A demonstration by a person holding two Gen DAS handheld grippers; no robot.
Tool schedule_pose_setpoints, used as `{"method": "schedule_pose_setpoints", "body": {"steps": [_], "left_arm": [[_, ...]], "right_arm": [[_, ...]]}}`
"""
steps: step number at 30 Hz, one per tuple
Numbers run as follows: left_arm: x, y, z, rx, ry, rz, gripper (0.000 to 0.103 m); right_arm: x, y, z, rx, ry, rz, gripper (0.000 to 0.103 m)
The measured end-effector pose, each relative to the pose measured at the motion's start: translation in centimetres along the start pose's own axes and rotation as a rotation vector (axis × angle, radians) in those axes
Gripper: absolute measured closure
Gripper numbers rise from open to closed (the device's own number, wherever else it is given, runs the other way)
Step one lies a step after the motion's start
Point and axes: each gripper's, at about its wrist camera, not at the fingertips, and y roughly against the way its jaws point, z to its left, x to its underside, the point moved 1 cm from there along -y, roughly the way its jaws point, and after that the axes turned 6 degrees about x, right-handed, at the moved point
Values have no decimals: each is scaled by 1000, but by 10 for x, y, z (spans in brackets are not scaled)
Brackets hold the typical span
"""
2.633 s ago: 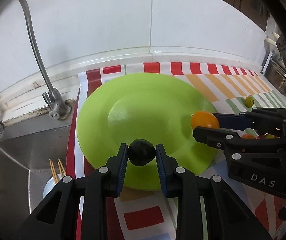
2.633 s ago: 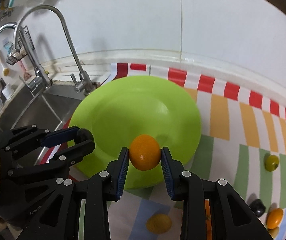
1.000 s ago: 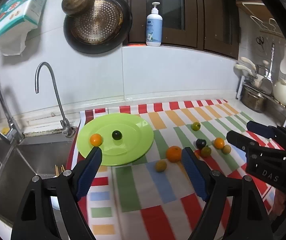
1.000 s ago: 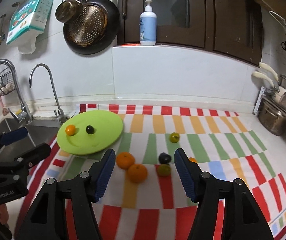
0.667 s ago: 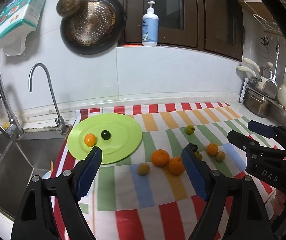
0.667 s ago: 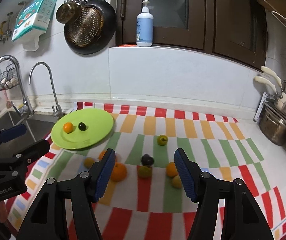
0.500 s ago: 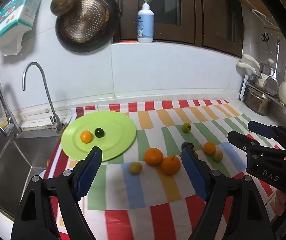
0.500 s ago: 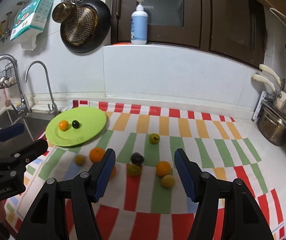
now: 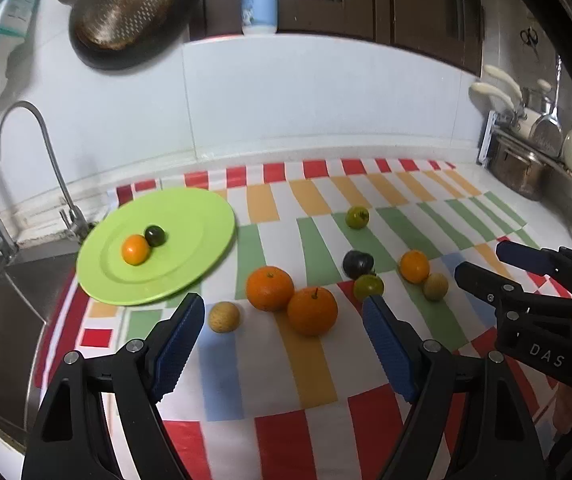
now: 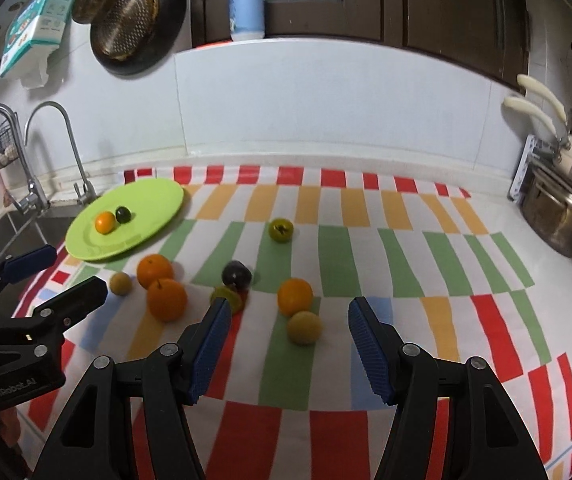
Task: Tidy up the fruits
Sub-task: 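Withdraw both grippers from the plate back toward the remaining fruits, then grasp the pale yellow citrus with the right gripper while the left gripper grasps the large tangerine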
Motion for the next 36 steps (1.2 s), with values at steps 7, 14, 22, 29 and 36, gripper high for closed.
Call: {"method": "schedule_pose_setpoints", "body": {"steps": [7, 14, 22, 29, 36], "left_arm": [[5, -26, -6, 4, -1, 54, 22], [10, -46, -8, 12, 10, 105, 28], [12, -61, -6, 35, 47, 141, 39], [11, -69, -7, 42, 47, 157, 49], [11, -75, -9, 50, 50, 176, 54]], "right_arm": [[5, -24, -7, -18, -9, 51, 44], [11, -44, -8, -58, -11, 106, 53], [13, -57, -10, -65, -13, 133, 57], [14, -65, -9, -71, -10, 147, 58], [15, -73, -13, -64, -14, 165, 63]]}}
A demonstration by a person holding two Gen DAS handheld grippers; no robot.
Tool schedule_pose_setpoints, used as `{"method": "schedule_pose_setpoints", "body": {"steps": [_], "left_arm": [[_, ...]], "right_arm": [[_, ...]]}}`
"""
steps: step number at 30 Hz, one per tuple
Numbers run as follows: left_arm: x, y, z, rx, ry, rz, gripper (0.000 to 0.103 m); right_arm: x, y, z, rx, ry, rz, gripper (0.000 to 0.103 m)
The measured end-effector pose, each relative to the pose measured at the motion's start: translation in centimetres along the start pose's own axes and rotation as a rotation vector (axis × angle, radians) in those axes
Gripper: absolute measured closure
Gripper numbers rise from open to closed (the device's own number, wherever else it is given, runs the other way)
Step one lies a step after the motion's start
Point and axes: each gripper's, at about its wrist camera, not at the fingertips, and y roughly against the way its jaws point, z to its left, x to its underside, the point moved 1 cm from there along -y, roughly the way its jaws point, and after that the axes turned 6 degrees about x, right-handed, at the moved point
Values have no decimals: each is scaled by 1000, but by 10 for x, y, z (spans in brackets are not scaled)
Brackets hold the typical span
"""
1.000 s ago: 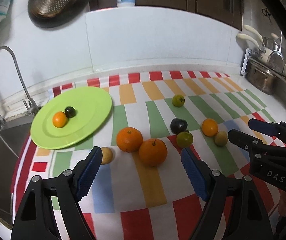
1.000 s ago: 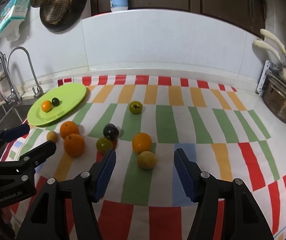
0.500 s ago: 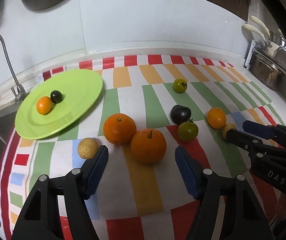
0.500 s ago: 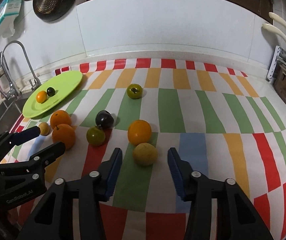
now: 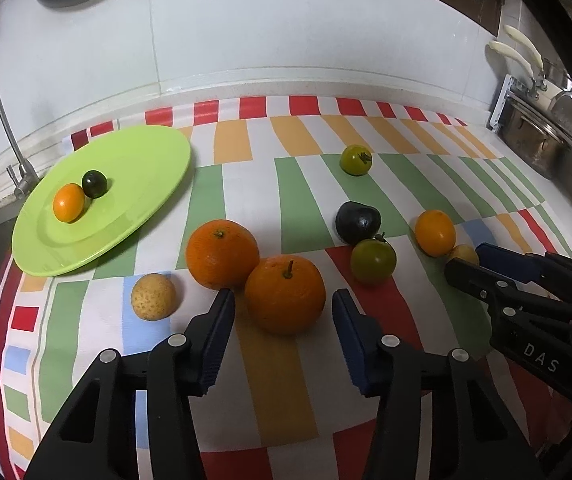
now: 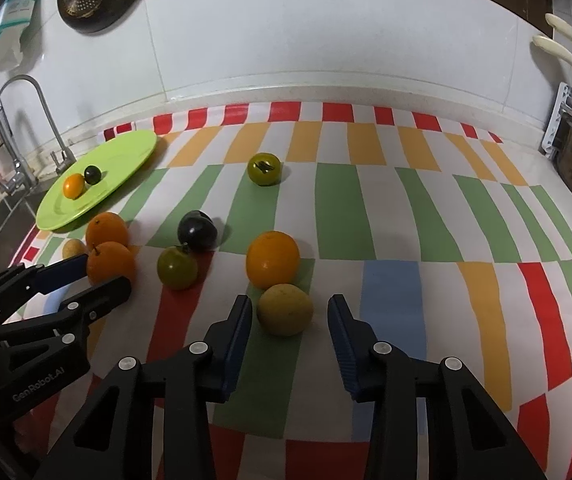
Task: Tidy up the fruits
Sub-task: 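Grasp the pale yellow citrus with the right gripper while the left gripper grasps the large tangerine, then carry the tangerine and yellow citrus onto the green plate and open both grippers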
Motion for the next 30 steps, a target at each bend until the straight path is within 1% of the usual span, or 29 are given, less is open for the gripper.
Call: {"method": "schedule_pose_setpoints", "body": {"steps": [4, 5, 7, 12, 19, 30], "left_arm": [[-1, -3, 0, 7, 4, 8, 56], [-1, -4, 0, 7, 6, 11, 60], [-1, -5, 1, 3, 9, 14, 62], [-1, -4, 2, 11, 7, 11, 62], [1, 17, 0, 17, -10, -22, 62], [1, 61, 10, -2, -24, -93, 63]], "right_arm": [[0, -2, 1, -6, 4, 4, 67], [1, -3, 2, -7, 7, 7, 67], [2, -3, 3, -17, 9, 12, 72], [2, 0, 4, -21, 11, 9, 72], [1, 17, 12, -37, 29, -28, 72], [-3, 54, 35, -65, 59, -102, 72]]}}
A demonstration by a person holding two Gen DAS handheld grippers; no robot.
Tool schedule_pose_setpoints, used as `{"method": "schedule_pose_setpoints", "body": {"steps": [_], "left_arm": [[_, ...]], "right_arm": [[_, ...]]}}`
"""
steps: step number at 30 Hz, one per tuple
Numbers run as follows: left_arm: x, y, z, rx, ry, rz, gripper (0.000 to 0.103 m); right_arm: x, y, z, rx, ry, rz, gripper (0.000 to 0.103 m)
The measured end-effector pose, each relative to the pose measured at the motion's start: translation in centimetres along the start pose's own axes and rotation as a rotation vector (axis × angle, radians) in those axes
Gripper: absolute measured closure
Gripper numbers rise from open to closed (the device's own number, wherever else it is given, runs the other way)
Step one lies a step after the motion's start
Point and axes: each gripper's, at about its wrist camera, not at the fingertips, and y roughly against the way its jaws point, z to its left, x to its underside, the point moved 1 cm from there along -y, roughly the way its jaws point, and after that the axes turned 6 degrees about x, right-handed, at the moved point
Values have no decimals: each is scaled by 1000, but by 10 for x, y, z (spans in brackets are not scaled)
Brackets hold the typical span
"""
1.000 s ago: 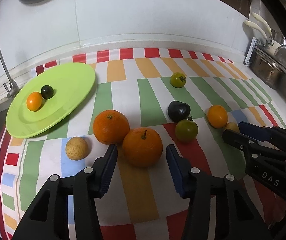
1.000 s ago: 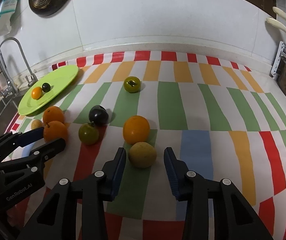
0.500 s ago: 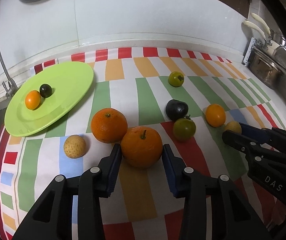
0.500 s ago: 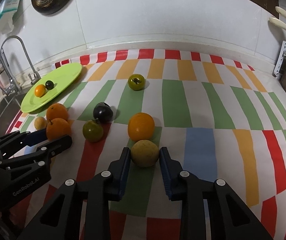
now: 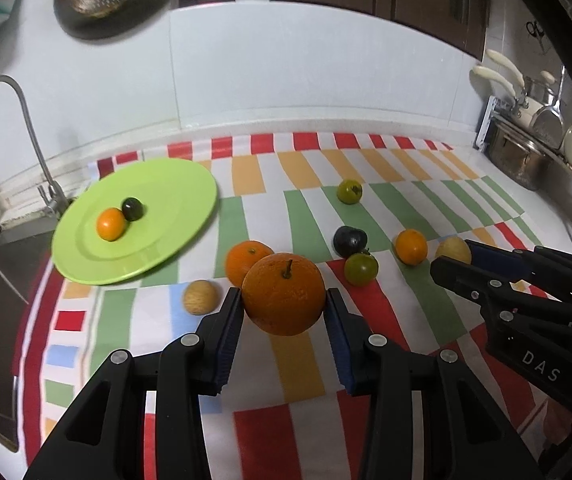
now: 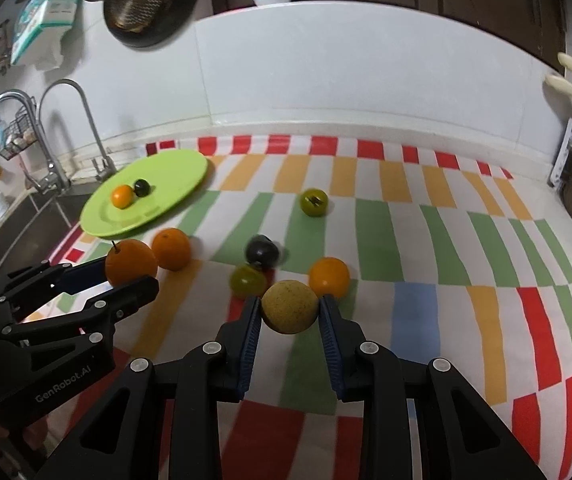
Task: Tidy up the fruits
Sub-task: 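Carry the tangerine and yellow citrus onto the green plate and open both grippers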
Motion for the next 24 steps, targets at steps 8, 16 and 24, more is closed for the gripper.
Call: {"method": "schedule_pose_setpoints", "body": {"steps": [8, 16, 24], "left_arm": [[-5, 34, 14, -20, -3, -55, 63], [-9, 64, 34, -48, -2, -100, 63], [-15, 82, 52, -69, 2, -144, 63]], "right_arm": [[-12, 23, 23, -27, 26, -61, 72], [-24, 38, 51, -60, 55, -114, 72], [-38, 47, 77, -91, 84, -157, 72]]}}
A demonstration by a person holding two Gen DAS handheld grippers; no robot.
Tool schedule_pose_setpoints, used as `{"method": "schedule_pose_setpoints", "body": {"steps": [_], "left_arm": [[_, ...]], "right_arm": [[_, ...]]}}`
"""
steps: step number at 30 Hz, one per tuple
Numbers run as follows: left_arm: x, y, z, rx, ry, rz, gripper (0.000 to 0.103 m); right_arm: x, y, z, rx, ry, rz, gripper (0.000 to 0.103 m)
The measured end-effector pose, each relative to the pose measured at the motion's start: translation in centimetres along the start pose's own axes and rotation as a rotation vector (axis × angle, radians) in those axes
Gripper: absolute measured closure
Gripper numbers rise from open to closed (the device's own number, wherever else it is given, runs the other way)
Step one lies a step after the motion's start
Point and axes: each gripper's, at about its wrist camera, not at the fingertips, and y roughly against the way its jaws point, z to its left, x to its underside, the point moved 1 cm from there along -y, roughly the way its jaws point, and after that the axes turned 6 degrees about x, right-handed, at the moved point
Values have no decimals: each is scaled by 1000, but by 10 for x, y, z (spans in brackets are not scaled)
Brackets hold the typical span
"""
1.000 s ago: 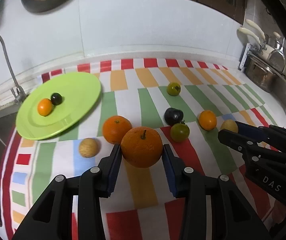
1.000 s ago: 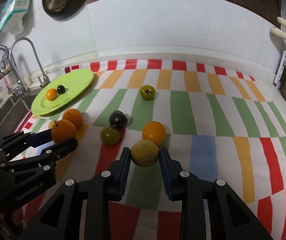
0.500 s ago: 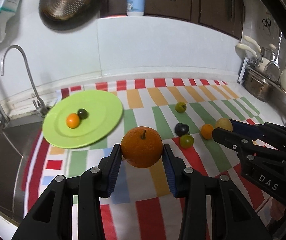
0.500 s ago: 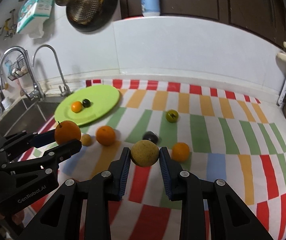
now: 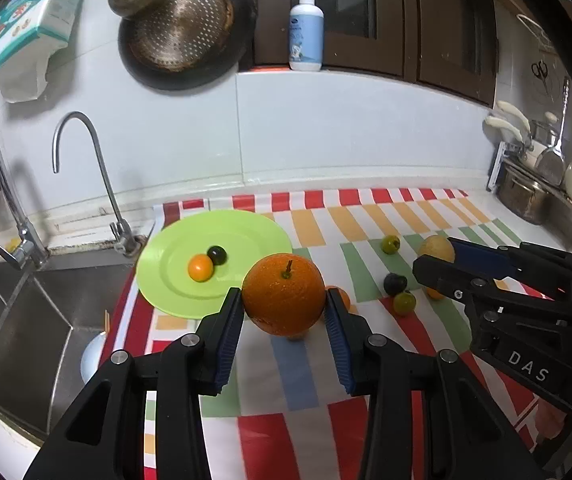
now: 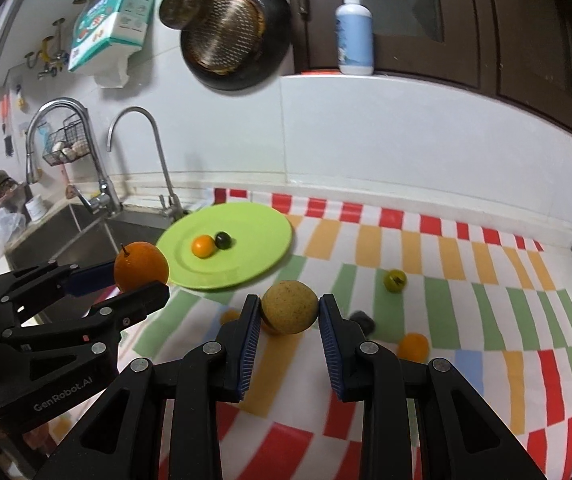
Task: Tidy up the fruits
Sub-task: 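Carry the tangerine and yellow citrus onto the green plate and open both grippers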
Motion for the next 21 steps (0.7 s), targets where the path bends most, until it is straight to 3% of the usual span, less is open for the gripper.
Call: {"method": "schedule_pose_setpoints", "body": {"steps": [10, 21], "left_arm": [[-14, 7, 23, -32, 6, -50, 63], [-29, -7, 55, -98, 25, -61, 63]], "right_arm": [[-29, -7, 22, -39, 20, -40, 72], [-60, -38, 40, -76, 38, -25, 72]]}}
